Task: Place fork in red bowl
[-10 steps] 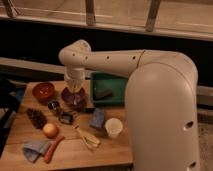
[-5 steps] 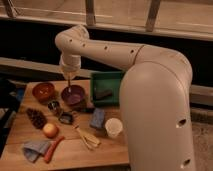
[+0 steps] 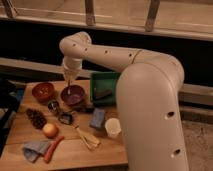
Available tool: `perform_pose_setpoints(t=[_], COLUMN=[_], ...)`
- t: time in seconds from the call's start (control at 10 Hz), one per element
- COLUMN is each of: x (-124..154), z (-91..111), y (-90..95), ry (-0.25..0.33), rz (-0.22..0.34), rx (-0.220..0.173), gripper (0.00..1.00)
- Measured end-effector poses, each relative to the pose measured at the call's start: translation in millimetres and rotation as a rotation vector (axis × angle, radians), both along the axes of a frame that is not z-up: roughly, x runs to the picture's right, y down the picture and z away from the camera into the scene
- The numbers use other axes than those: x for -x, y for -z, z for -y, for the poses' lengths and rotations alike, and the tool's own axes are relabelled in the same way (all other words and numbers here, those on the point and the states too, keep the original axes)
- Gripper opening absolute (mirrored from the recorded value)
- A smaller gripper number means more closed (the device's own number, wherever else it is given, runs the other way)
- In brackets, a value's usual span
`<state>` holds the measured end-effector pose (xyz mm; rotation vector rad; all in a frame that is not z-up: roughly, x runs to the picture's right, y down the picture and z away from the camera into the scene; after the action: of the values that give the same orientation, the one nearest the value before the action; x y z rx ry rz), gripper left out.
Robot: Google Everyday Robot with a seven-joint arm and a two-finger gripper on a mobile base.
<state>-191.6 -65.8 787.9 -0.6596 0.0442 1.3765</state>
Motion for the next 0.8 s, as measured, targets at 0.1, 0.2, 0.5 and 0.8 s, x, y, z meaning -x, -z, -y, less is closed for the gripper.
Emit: perform_pose_setpoints(t=[0.1, 0.2, 0.5, 0.8], x=[17.3, 31.1, 65.5, 101.1], z=[7.4, 13.8, 43.3, 50.4], y=[-6.8, -11.9, -21.8, -29.7], ry=[0.012, 0.026, 0.058, 0.058], rz=[0.026, 0.045, 0.116, 0.199], rx=[-0.01, -0.021, -0.072, -0.08], gripper=[0.0, 0.0, 0.0, 0.0])
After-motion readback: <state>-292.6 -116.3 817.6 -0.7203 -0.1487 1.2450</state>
